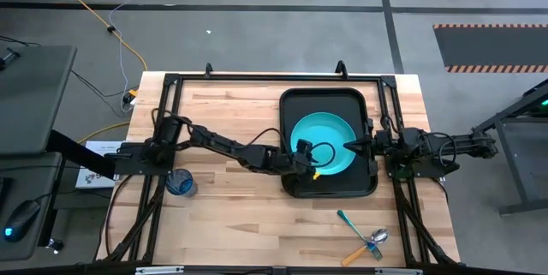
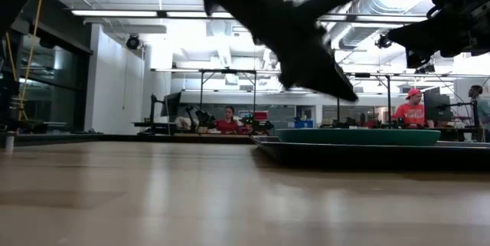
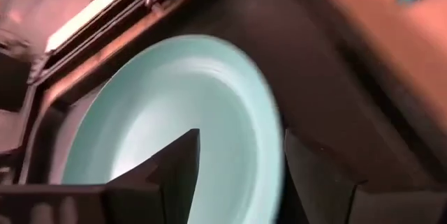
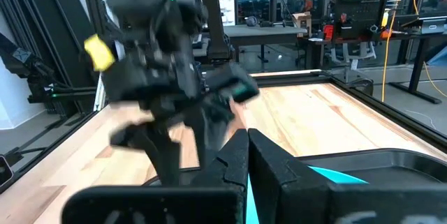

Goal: Pick and place plate/cup/fork/spoon on tray
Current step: Put the blue plate on the black serving tray, then put the blue fork on the black serving tray to the left side of the blue plate

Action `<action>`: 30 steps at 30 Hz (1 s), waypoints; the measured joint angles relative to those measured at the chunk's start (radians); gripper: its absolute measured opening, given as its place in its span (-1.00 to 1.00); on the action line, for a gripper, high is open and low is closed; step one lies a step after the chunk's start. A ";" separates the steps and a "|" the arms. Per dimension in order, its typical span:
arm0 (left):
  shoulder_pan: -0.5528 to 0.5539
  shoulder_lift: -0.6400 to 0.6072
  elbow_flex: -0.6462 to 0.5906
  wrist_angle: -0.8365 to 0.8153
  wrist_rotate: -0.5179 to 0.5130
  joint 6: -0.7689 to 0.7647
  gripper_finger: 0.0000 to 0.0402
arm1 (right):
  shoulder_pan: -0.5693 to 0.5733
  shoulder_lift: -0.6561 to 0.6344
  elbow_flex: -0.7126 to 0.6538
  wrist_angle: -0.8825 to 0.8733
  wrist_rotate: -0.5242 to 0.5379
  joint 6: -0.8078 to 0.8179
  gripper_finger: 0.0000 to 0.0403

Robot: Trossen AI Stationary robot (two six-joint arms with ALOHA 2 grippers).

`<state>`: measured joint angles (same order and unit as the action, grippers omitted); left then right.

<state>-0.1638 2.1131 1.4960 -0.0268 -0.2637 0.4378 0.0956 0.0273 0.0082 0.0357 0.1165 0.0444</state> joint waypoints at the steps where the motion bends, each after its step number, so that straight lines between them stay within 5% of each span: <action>1: 0.000 -0.019 0.000 -0.016 0.033 -0.028 0.00 | 0.000 0.000 0.000 0.000 0.000 0.000 -1.00; 10: 0.030 -0.268 -0.188 0.039 0.346 -0.269 -0.07 | 0.000 0.009 0.000 0.000 0.001 0.000 -1.00; 21: 0.046 -0.655 -0.772 0.678 0.416 -0.425 -0.13 | 0.000 0.031 0.001 -0.004 0.000 0.000 -1.00; 30: 0.047 -0.915 -0.964 0.785 0.408 -0.327 -0.13 | 0.000 0.039 0.001 -0.006 -0.001 0.000 -1.00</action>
<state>-0.1169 1.1983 0.5319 0.7580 0.1440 0.1107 0.0953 0.0658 0.0093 0.0299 0.1158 0.0444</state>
